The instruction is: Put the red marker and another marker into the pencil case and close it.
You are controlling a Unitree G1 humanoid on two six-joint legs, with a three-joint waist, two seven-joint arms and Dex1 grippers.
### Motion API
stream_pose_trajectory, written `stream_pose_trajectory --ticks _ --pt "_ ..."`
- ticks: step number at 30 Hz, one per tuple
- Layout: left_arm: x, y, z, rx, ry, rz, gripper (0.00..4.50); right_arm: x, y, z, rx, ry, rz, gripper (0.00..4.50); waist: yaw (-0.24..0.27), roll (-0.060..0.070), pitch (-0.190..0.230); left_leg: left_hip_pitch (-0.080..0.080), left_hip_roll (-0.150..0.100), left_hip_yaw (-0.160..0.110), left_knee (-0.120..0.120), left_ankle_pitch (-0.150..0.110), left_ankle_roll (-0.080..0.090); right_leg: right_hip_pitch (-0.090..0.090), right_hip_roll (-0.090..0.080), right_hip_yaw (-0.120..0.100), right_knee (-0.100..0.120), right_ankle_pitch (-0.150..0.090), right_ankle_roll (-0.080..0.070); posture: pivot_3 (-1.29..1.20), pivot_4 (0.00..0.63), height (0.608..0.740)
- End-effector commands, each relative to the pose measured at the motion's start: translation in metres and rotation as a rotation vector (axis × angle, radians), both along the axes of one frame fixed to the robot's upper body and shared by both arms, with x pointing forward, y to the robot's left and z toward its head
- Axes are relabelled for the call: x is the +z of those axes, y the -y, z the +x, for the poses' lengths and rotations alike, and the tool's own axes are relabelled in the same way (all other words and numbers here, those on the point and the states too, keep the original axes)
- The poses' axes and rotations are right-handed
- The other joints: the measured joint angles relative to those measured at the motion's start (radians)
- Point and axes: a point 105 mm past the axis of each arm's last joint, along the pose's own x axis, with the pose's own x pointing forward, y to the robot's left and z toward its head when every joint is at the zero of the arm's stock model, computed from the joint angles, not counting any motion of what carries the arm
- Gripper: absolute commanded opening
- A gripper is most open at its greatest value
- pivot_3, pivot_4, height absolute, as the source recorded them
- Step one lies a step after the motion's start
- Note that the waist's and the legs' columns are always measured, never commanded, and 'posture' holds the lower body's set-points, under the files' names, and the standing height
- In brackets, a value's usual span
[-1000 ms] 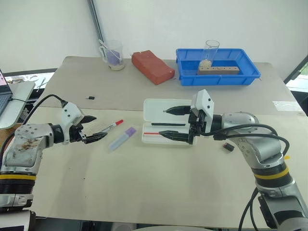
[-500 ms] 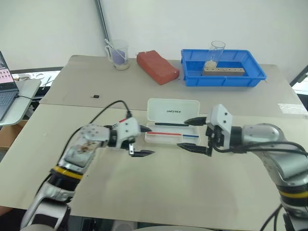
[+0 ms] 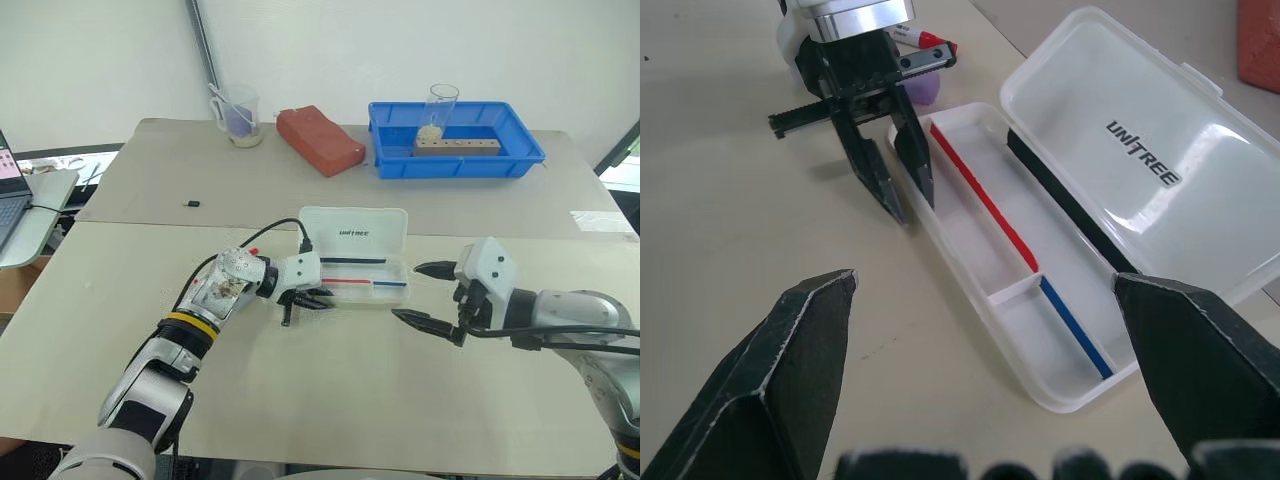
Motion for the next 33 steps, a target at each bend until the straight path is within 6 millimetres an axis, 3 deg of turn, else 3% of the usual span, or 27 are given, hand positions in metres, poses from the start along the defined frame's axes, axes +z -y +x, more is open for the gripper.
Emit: stream_pose_trajectory --ticks 1,5,11,18,21,28,29,33 --pt "0.007 0.001 0.002 -0.028 0.04 0.003 0.07 0.014 -0.001 -0.002 -0.011 0.057 0.017 4.5 0.0 0.0 0.0 0.0 0.0 0.0 0.0 0.0 0.0 0.0 0.0 0.0 0.0 0.0 0.0 0.0 0.15 0.74" --pt "0.008 -0.005 -0.01 -0.047 0.023 0.005 0.07 0.01 0.001 -0.006 -0.011 0.039 0.013 4.5 0.0 0.001 0.0 0.0 0.0 0.0 0.0 0.0 0.0 0.0 0.0 0.0 0.0 0.0 0.0 0.0 0.15 0.74" --pt "0.004 -0.018 -0.055 -0.101 -0.046 0.021 0.07 0.005 0.0 -0.011 0.031 -0.001 0.002 4.5 -0.007 0.004 -0.002 0.001 0.002 0.0 0.0 0.0 0.0 0.002 0.002 0.0 0.0 0.001 -0.002 0.0 0.15 0.74" --pt "-0.001 -0.012 -0.068 -0.042 -0.065 0.015 0.07 0.002 -0.006 -0.009 0.068 -0.015 0.003 4.5 0.003 0.003 -0.002 0.002 0.002 -0.001 0.002 0.0 0.0 0.005 0.001 -0.001 -0.001 0.0 0.0 0.0 0.15 0.74" --pt "0.004 -0.01 -0.069 -0.023 -0.065 -0.004 0.88 0.003 -0.006 -0.006 0.075 -0.014 0.003 4.5 0.001 0.003 -0.002 0.002 0.002 -0.001 0.002 0.0 0.0 0.005 0.001 -0.001 -0.001 0.0 0.0 0.0 0.15 0.74" --pt "0.04 -0.023 -0.087 0.018 -0.125 -0.127 4.25 0.005 -0.008 0.004 0.098 -0.006 0.001 4.5 -0.004 0.003 -0.002 0.002 0.003 -0.001 0.001 0.0 0.0 0.005 0.002 -0.001 -0.001 0.0 -0.001 0.0 0.15 0.74" --pt "0.045 -0.026 -0.09 0.022 -0.132 -0.135 4.44 0.005 -0.008 0.005 0.102 -0.004 0.002 4.5 -0.006 0.003 -0.002 0.002 0.003 -0.001 0.001 0.0 0.0 0.005 0.002 -0.001 -0.001 0.0 -0.001 0.0 0.15 0.74" --pt "0.068 -0.04 -0.098 0.061 -0.129 -0.169 4.44 0.011 -0.01 0.008 0.12 0.01 0.004 4.5 -0.002 0.002 -0.001 0.004 0.003 -0.001 0.001 0.0 0.0 0.005 0.002 0.0 -0.001 -0.001 -0.001 0.0 0.15 0.74"
